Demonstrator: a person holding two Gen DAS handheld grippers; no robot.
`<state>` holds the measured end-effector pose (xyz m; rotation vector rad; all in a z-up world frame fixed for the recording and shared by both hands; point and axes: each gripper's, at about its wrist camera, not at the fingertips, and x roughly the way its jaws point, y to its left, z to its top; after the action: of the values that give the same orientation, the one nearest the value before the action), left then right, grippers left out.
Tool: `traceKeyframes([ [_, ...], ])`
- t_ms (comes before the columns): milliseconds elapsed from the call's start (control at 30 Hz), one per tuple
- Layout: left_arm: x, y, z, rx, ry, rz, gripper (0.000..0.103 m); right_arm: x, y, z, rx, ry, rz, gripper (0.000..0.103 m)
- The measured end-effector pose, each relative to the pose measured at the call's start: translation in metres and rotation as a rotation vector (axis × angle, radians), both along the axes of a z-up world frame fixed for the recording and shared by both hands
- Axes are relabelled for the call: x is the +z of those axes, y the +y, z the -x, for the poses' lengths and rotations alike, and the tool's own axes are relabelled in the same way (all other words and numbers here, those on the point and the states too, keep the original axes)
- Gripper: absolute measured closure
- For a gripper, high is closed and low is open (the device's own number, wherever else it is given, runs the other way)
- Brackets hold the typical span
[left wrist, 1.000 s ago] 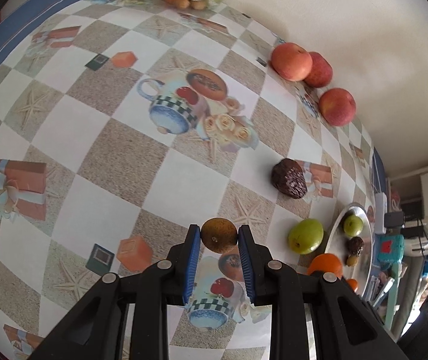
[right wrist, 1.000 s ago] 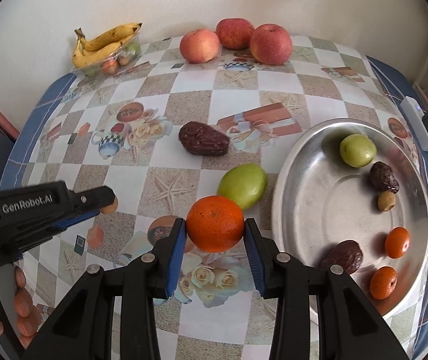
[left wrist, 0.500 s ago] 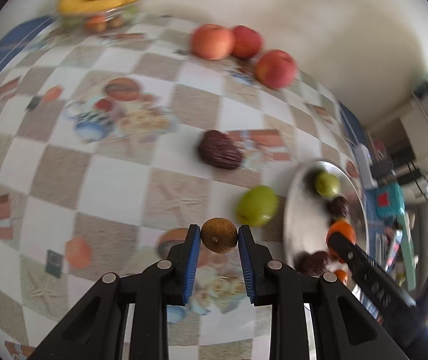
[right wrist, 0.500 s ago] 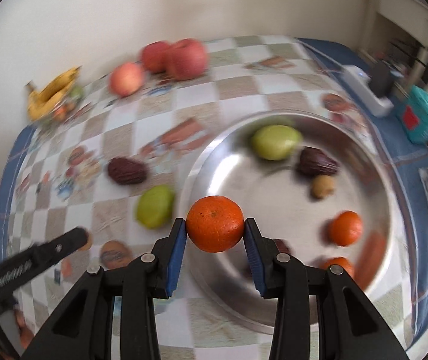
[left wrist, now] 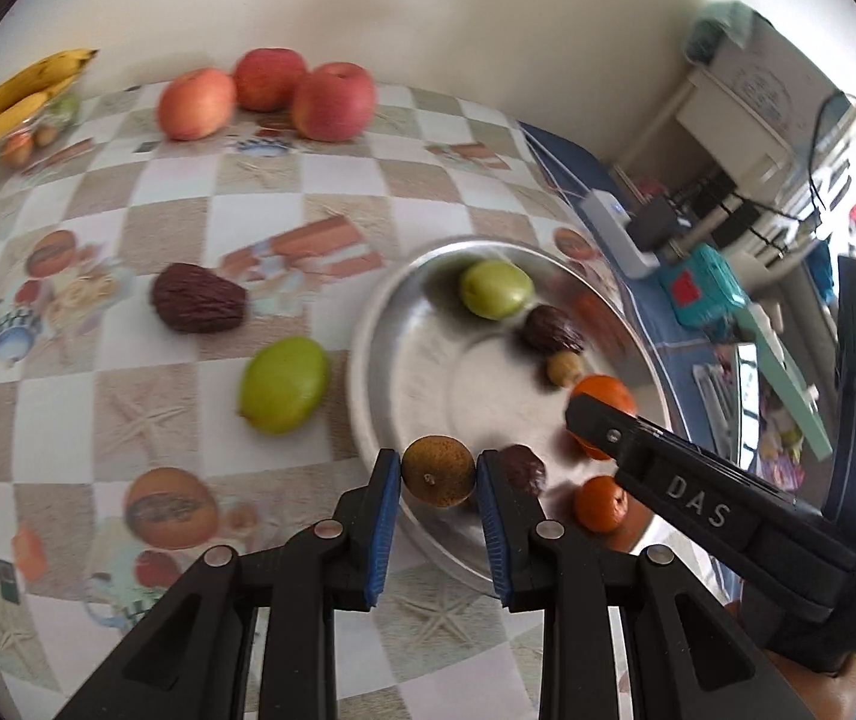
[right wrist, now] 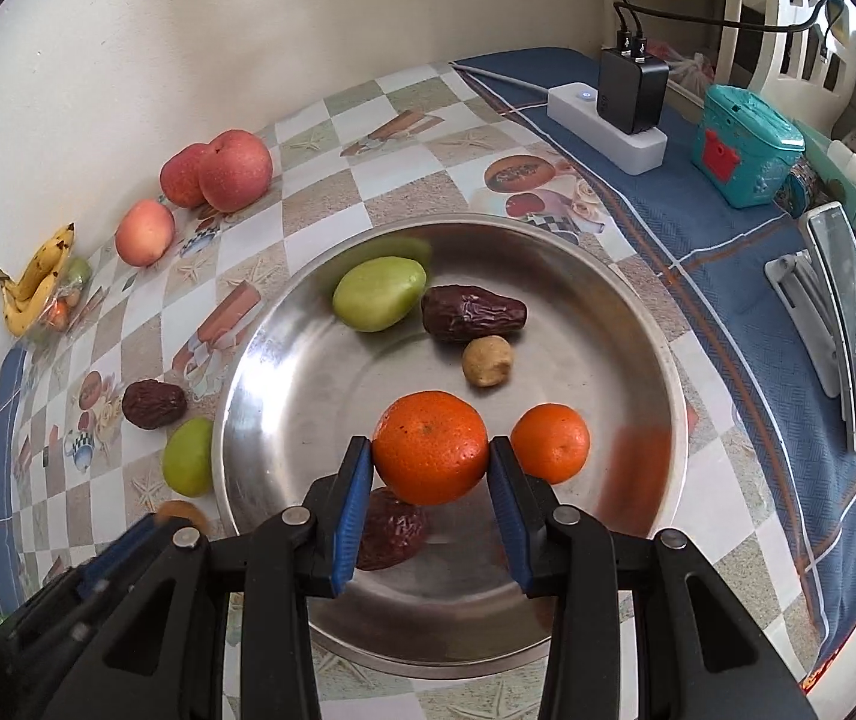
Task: Organize fruits
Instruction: 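Carry the orange and kiwi over the steel bowl and open both grippers, then move both open grippers from the bowl to the green pear and date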
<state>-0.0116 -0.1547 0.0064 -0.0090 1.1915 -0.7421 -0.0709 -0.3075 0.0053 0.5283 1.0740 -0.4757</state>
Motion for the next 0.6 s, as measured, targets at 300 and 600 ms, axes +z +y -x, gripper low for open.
traceKeyframes([
  [300,-0.007,0.004,-0.002,0.010,0.013,-0.032,0.055,-0.005,0.004,-0.003,0.035,0.002,-0.018,0.061],
  [600,-0.016,0.033,-0.021,0.147,0.061,-0.102,0.027,-0.005,0.011,-0.007,0.055,0.010,-0.013,0.060],
])
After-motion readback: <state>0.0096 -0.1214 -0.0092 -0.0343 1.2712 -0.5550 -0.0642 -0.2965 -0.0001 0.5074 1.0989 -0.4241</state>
